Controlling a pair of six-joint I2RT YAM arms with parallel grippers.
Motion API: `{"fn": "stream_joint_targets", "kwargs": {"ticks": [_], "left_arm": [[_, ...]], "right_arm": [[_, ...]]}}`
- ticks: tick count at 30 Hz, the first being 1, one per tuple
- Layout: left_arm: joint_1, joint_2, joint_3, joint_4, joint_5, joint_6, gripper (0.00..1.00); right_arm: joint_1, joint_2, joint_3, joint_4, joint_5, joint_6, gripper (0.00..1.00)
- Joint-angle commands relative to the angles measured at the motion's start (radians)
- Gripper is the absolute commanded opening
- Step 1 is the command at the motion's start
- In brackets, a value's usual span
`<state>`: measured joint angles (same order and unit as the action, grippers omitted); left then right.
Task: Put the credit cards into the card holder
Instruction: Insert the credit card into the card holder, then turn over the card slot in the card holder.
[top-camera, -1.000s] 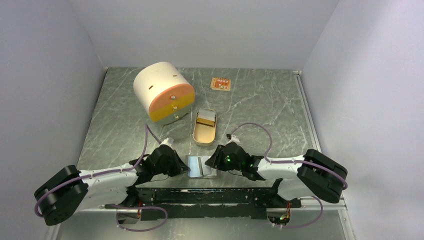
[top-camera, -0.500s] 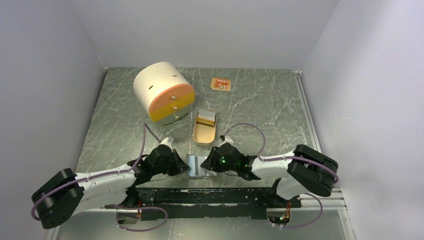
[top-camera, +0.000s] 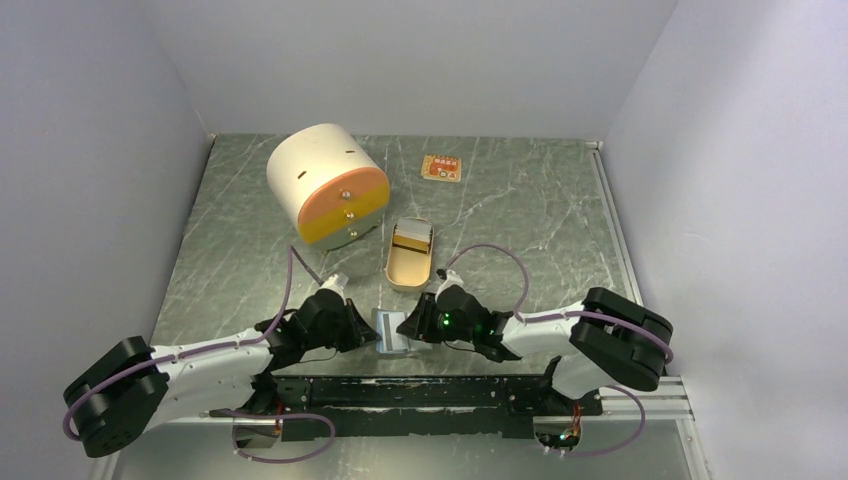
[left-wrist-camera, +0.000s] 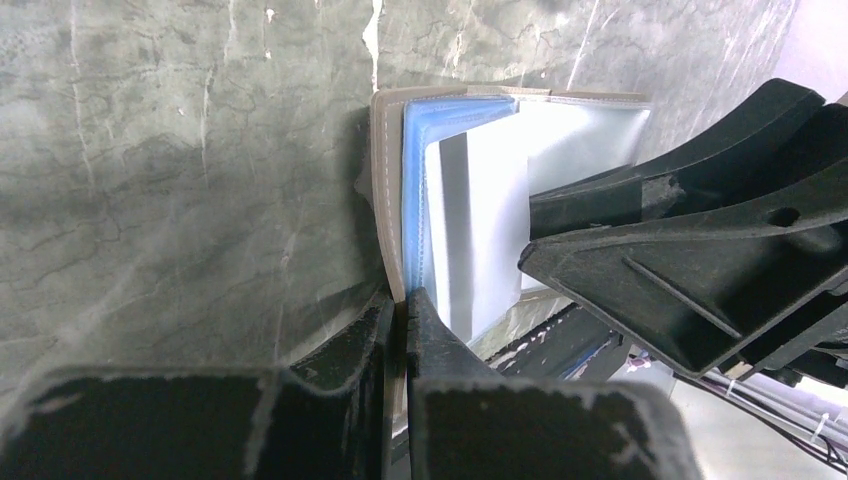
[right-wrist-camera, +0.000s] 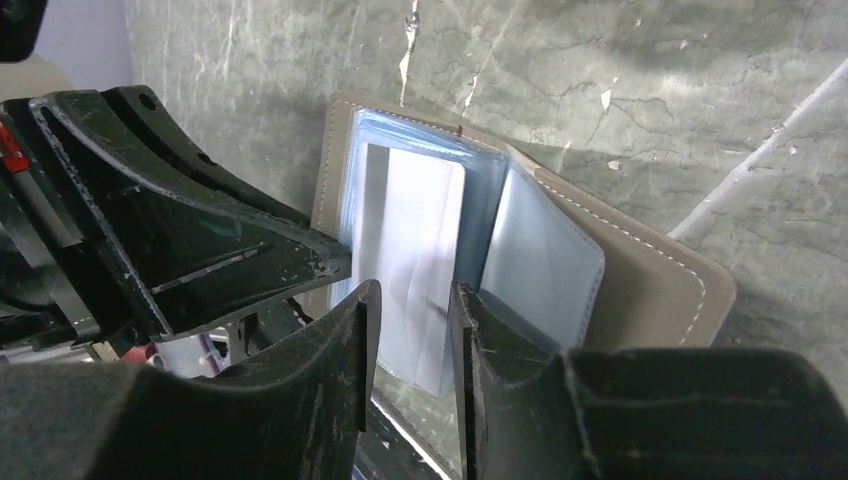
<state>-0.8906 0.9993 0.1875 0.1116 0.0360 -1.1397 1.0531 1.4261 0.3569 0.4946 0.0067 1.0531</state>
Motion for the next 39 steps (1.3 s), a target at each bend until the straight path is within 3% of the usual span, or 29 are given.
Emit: {"fn": "stream_joint_targets", "kwargs": {"ticks": [1, 10, 17, 28, 35, 39], "left_arm": [[0.005, -0.018, 0.009, 0.030, 0.043, 0.020, 0.09], [0.004, -0.117, -0.028, 0.075, 0.063, 0.011, 0.09], [0.005, -0.116, -0.061, 0.165, 0.100, 0.015, 0.09], [0.004, -0.167, -0.115, 0.330, 0.153, 0.049, 0.09], [0.004, -0.138, -0.103, 0.336, 0.163, 0.059, 0.09], [0.004, -0.142, -0.116, 0.401, 0.183, 0.070, 0.09]], "right_arm": [[0.005, 0.020, -0.016, 0.084, -0.032, 0.004, 0.35], [0.003, 0.009, -0.035, 0.074, -0.024, 0.024, 0.31], [-0.015, 0.018, -0.100, 0.184, -0.043, 0.072, 0.24], [-0.037, 0.050, -0.138, 0.264, -0.076, 0.100, 0.25], [-0.036, -0.002, -0.132, 0.202, -0.054, 0.081, 0.34], [-0.037, 0.013, -0.136, 0.223, -0.064, 0.086, 0.28]]}}
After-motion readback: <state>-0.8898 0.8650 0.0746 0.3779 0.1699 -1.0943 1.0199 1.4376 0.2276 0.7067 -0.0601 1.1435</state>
